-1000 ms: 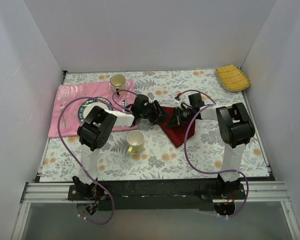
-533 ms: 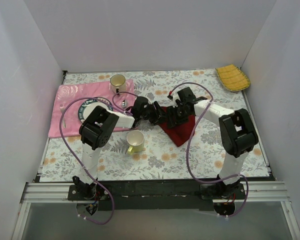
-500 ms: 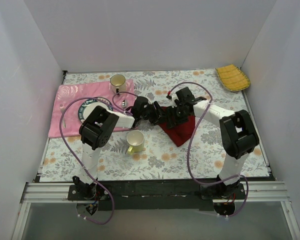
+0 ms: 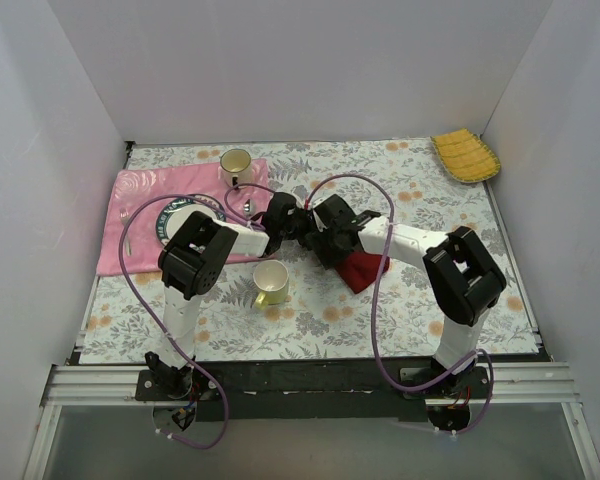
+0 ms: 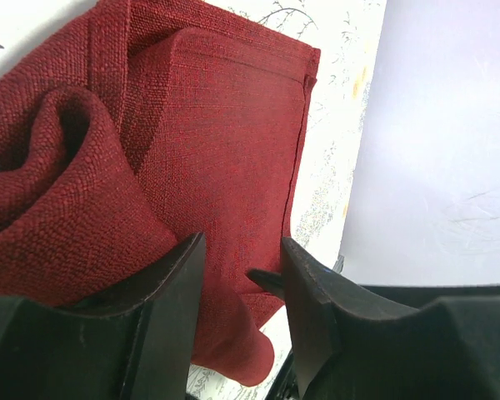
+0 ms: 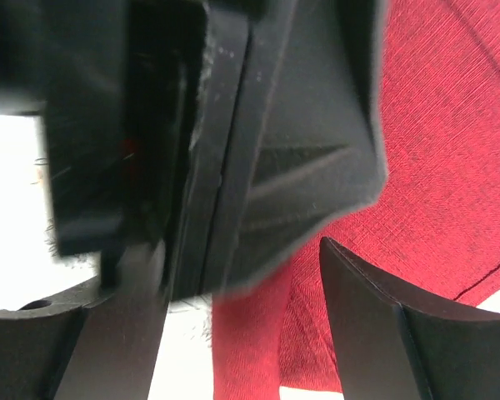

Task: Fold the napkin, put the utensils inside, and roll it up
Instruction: Roll the napkin with the utensil

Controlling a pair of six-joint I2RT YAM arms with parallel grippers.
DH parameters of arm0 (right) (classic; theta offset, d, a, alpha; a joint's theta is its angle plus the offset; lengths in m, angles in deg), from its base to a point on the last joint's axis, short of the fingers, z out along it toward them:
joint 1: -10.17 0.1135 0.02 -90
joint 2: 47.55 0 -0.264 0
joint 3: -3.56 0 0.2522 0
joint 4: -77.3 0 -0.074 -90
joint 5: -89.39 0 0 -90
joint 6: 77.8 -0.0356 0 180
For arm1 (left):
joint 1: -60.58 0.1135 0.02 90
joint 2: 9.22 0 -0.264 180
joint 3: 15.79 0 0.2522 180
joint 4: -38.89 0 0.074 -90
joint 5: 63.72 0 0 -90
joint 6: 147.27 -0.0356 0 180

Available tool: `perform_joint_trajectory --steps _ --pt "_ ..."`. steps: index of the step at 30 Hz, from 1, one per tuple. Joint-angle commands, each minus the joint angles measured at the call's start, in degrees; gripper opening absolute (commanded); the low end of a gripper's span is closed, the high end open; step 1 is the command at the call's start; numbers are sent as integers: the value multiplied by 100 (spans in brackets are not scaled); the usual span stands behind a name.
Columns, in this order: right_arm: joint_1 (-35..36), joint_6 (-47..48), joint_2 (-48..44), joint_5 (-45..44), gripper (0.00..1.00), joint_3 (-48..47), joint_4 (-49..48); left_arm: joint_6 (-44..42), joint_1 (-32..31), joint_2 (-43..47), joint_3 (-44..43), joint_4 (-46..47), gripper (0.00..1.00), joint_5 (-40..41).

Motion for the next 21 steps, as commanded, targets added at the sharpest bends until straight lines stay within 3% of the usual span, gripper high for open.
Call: perform_joint_trajectory --steps 1,6,12,15,17,21 --pt "137 13 246 -564 74 42 -227 -130 38 -186 80 -892 42 49" --pt "190 -75 264 -687 63 349 -463 -139 65 -55 -25 -1032 42 93" --pt "111 -136 221 -171 20 586 -674 -464 205 261 -499 -1602 44 277" --pt "-152 -224 159 670 10 718 -867 -666 345 534 -912 -2032 45 479" --pt "-354 -268 72 938 8 797 -991 -701 407 744 -1097 -2139 47 567" --pt "-750 -303 88 2349 3 929 -1193 -719 565 973 -1264 -2306 49 542"
